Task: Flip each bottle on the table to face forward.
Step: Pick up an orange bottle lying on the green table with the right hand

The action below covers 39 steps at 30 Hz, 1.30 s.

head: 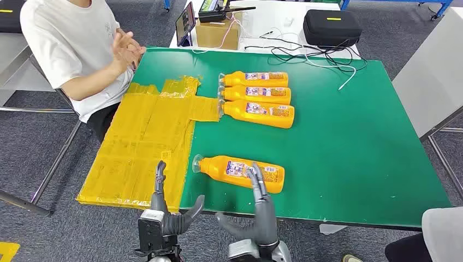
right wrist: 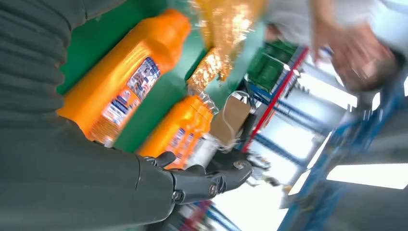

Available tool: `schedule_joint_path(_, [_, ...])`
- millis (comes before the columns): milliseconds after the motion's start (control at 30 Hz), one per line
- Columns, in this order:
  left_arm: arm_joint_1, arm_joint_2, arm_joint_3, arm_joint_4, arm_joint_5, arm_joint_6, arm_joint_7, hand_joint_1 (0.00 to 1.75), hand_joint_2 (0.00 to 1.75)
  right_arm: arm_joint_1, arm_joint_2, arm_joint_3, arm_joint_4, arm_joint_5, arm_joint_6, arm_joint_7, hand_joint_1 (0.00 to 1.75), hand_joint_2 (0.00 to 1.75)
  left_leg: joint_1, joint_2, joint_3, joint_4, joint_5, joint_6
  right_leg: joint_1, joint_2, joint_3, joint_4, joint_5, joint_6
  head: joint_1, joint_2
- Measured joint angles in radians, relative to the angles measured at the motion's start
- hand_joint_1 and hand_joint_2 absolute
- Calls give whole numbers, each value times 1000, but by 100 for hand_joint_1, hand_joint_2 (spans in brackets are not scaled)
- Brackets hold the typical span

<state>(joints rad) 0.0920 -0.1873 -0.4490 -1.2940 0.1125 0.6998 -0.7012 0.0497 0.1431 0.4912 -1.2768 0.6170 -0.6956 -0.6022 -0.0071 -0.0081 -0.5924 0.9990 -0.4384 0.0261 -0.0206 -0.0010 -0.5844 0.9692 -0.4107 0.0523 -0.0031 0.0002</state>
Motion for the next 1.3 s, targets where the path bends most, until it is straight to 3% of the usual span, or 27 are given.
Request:
schedule_joint_path(67, [1,1,-2,1,0,0,0,0,175,-6,-2,-19,16,76,0,35,0,175,0,0,0,0,0,0,0,0,0,0,0,0,0,0])
schedule_joint_path(300, [0,17,-17,7,8,0,0,0,175,-66,-28,-184,105,531,-2,271,0,175,0,0,0,0,0,0,0,0,0,0,1,0,0,0])
schedule_joint_path(467, [-8,22,-22,11,21,0,0,0,175,-172,-77,-225,192,657,22,477,0,175,0,1,0,0,1,1,0,0,0,0,1,0,0,0])
schedule_joint_path(567, [-17,22,-24,11,22,-1,0,0,175,-257,-102,-221,271,663,53,539,0,175,0,2,1,0,1,1,0,0,1,0,1,0,0,0])
schedule_joint_path(800, [-40,21,-31,17,21,-18,0,0,175,-408,-110,-186,428,592,130,553,0,175,0,2,1,0,1,1,0,0,1,0,1,0,0,0])
schedule_joint_path(1200, [-62,20,-39,35,19,-40,0,0,175,-536,-78,-123,593,506,333,551,0,175,0,1,1,0,1,1,0,0,1,0,1,0,0,0])
schedule_joint_path(1233, [-63,20,-39,37,18,-43,0,0,175,-545,-75,-116,602,502,351,553,14,175,0,2,1,0,1,1,0,0,1,0,1,0,0,0])
schedule_joint_path(1300, [-64,19,-39,40,16,-50,0,0,175,-565,-71,-100,620,493,399,569,69,175,0,2,1,0,1,1,0,0,1,0,1,0,0,0])
